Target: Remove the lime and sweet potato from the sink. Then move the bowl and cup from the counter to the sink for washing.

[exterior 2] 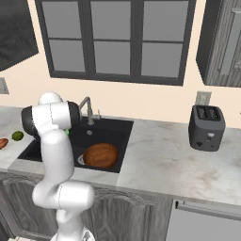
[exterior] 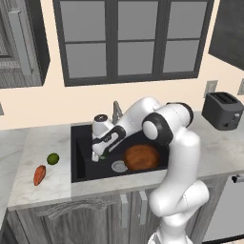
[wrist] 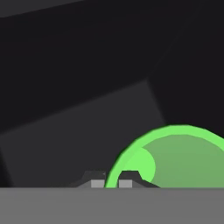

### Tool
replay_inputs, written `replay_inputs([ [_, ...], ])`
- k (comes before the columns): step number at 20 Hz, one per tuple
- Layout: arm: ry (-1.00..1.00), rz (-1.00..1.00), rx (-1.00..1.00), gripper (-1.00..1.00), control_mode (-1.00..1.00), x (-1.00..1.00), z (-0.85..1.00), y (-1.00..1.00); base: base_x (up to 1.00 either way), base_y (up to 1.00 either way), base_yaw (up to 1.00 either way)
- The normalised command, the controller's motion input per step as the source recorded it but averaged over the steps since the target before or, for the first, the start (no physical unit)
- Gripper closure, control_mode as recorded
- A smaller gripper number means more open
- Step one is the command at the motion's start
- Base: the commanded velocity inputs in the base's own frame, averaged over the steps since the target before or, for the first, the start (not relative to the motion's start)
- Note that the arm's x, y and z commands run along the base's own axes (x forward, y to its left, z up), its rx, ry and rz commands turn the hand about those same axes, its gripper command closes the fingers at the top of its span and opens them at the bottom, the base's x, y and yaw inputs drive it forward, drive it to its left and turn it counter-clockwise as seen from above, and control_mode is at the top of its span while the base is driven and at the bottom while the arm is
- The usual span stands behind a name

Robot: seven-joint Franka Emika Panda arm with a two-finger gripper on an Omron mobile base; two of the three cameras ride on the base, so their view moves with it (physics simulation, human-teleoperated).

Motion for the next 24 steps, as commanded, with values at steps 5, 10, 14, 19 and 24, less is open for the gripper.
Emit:
replay_inputs([
  [5, 0.01, -0.03, 0.0, 1.0, -1.0, 0.03, -0.18, 0.0, 0.0, 0.0, 0.0],
  [10, 0.01, -0.03, 0.0, 1.0, -1.0, 0.02, -0.18, -0.01, 0.0, 0.0, 0.0],
  [14, 0.01, -0.02, 0.0, 1.0, -1.0, 0.02, -0.19, -0.07, 0.0, 0.0, 0.0],
  [19, 0.0, -0.02, 0.0, 1.0, -1.0, 0.04, -0.18, -0.07, 0.0, 0.0, 0.0],
  [24, 0.0, -0.02, 0.0, 1.0, -1.0, 0.03, -0.19, -0.05, 0.0, 0.0, 0.0],
])
